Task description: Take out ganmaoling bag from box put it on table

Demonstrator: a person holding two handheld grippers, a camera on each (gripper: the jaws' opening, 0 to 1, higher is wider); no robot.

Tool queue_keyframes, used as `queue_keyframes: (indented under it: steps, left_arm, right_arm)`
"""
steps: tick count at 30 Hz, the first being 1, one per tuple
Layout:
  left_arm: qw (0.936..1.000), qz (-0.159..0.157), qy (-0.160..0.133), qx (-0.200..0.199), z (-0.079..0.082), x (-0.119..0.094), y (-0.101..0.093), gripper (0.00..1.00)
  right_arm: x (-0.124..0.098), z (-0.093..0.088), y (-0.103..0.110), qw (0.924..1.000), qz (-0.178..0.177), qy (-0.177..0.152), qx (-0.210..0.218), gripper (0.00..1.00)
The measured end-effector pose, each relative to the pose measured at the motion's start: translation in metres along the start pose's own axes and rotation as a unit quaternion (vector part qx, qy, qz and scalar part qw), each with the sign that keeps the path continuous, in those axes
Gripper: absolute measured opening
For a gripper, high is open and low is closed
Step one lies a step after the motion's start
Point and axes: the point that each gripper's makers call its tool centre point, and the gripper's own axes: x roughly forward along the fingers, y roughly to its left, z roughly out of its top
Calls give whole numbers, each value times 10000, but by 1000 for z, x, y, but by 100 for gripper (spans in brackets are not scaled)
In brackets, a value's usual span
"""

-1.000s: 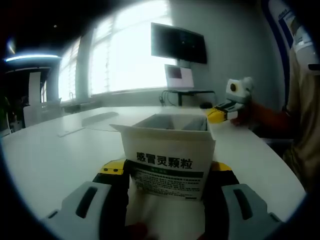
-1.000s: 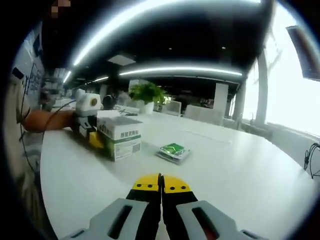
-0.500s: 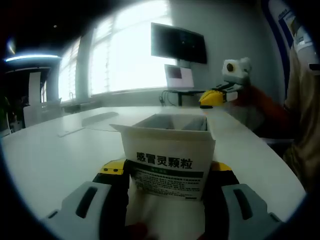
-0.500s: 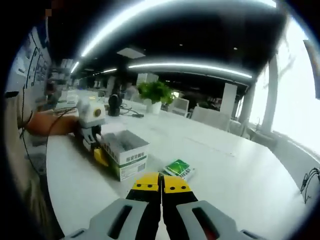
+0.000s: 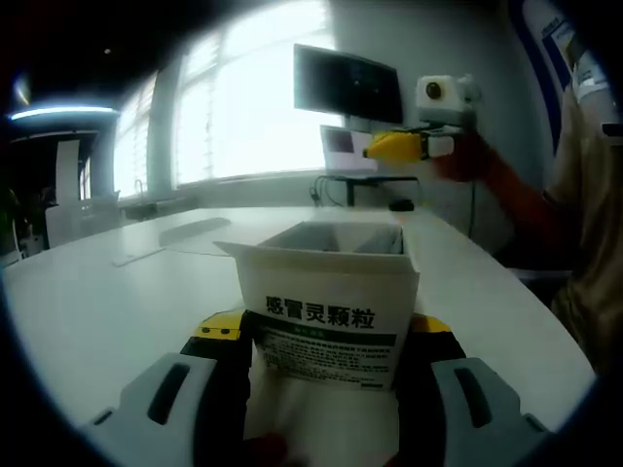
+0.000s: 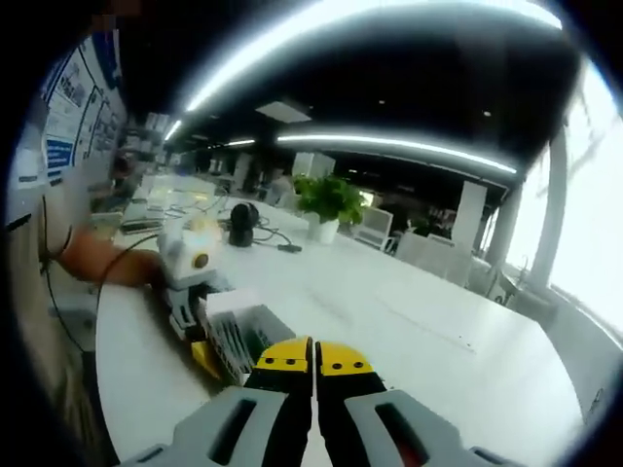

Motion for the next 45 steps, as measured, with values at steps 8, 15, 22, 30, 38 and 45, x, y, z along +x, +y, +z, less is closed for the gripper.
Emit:
queue_keyframes:
  steps: [8, 15, 22, 30, 38, 45]
  left_arm:
    - [10000, -3, 1, 2, 0, 0, 0, 50]
    - [10000, -6, 4, 3, 0, 0, 0, 50]
    - [10000, -11, 3, 1, 0, 0, 0, 50]
    - [10000, -21, 10, -10, -1, 0, 0, 50]
    - [10000, -23, 12, -10, 0, 0, 0, 50]
    - [10000, -24, 14, -4, 0, 1, 0, 50]
  right_arm:
    - [19, 12, 19, 9984, 413, 163, -350, 0]
    - [36, 9, 32, 9943, 710, 406, -677, 1]
    - [49, 0, 43, 9890, 928, 652, -950, 2]
    - [61, -8, 52, 9809, 1125, 925, -1290, 2]
    - [71, -24, 55, 9691, 1225, 1308, -1696, 2]
    - [77, -32, 57, 9612, 1306, 1506, -1905, 2]
